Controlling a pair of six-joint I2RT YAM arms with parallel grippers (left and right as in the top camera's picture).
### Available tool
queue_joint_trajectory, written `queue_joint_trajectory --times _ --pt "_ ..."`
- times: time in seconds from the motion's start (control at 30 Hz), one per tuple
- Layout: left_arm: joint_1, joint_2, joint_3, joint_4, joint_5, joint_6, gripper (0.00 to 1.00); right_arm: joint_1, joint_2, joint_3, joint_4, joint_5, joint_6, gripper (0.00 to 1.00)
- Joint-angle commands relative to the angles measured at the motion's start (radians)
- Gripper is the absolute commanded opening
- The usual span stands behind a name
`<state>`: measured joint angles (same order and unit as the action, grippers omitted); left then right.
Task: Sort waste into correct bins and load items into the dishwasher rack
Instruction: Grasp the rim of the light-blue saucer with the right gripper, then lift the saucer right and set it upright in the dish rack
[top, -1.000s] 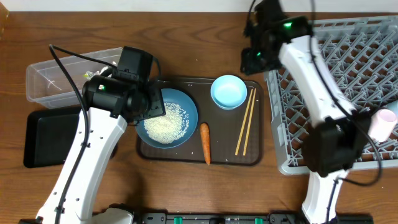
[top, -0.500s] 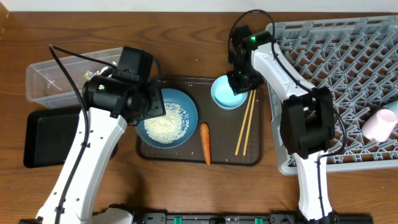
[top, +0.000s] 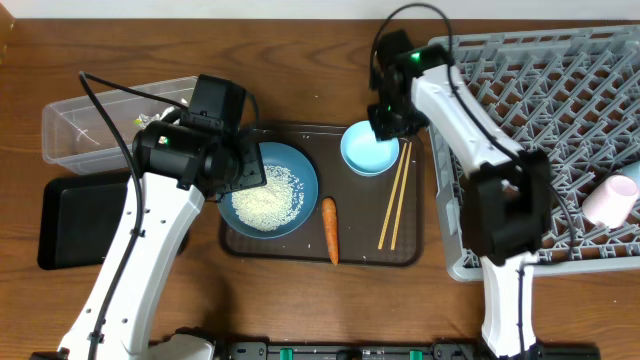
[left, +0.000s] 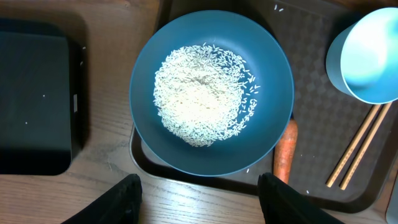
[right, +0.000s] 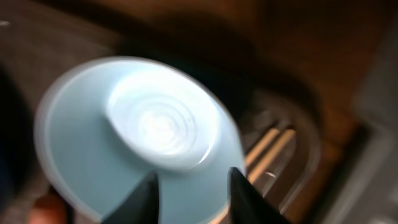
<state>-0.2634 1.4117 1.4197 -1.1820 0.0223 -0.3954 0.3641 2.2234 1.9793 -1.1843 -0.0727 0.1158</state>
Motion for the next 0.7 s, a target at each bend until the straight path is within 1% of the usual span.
queue_joint_trajectory --times 0.0,0.07,0.13,0.33,0.47,0.53,0.57,0.63,0.67 --pt "0.005 -0.001 -0.002 -0.006 -0.012 0.002 0.61 -0.006 -0.072 0.005 0.006 0.060 0.000 0.42" --pt "0.005 -0.001 -0.002 -0.006 -0.012 0.002 0.61 -0.008 -0.067 0.002 0.006 0.088 0.000 0.47" --pt "0.005 -0.001 -0.002 -0.006 -0.012 0.002 0.61 -0.011 -0.055 -0.001 0.003 0.096 0.003 0.47" --pt "0.005 -0.001 -0.002 -0.006 -0.012 0.002 0.61 -0.011 0.012 -0.055 0.021 0.095 0.003 0.46" --pt "0.005 -0.001 -0.002 -0.006 -0.012 0.002 0.61 -0.011 0.062 -0.114 0.066 0.084 0.022 0.44" --pt "0.005 -0.001 -0.002 -0.006 -0.012 0.002 0.61 -0.008 0.081 -0.142 0.095 0.051 0.022 0.39" --pt "0.005 -0.001 -0.002 -0.006 -0.012 0.002 0.61 -0.005 0.089 -0.150 0.106 0.032 0.022 0.35" --pt "0.005 -0.001 -0.002 -0.006 -0.012 0.002 0.61 0.001 0.102 -0.164 0.131 0.003 0.022 0.18" --pt "0.005 -0.001 -0.002 -0.006 -0.012 0.002 0.61 0.004 0.107 -0.167 0.139 -0.002 0.022 0.01"
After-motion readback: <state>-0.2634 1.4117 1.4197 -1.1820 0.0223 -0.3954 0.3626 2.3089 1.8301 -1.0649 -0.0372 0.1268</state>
